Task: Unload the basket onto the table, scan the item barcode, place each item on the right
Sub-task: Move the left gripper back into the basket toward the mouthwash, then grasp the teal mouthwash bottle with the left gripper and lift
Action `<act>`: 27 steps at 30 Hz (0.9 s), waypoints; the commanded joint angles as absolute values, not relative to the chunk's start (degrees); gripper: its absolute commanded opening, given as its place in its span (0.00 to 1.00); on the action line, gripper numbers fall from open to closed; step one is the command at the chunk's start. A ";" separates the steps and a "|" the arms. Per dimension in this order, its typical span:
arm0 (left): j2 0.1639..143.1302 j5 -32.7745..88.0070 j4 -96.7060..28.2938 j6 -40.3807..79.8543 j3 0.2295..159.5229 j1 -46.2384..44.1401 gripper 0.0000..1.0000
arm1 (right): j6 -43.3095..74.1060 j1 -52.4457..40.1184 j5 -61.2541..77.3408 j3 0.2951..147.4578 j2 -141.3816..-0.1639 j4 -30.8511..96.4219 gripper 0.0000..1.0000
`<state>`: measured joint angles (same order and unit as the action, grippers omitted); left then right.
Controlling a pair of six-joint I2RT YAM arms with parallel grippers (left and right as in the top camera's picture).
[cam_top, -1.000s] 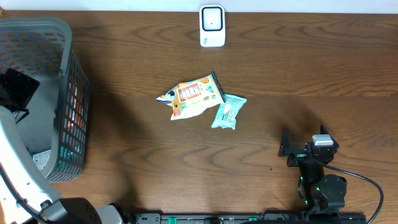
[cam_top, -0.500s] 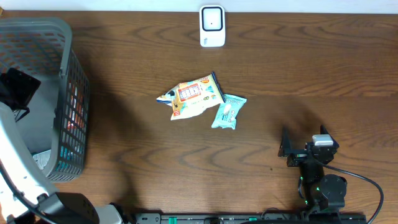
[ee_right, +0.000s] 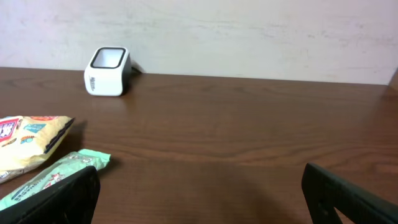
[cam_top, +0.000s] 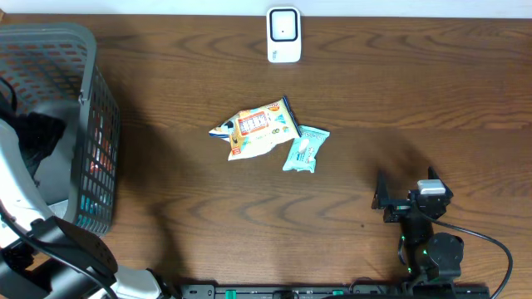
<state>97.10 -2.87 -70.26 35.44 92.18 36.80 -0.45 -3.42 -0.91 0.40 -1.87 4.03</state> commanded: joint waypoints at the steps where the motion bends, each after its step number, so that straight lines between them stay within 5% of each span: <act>1: 97.76 -7.16 -70.81 41.41 90.39 39.20 0.96 | -0.27 -3.64 -1.37 0.36 -1.89 4.19 0.99; 27: 99.46 -4.97 -48.93 46.39 62.61 46.92 0.96 | -0.27 -3.64 -1.37 0.36 -1.89 4.19 0.99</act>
<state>98.94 -4.64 -50.13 45.30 64.93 46.83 -0.45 -3.42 -0.91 0.40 -1.87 4.03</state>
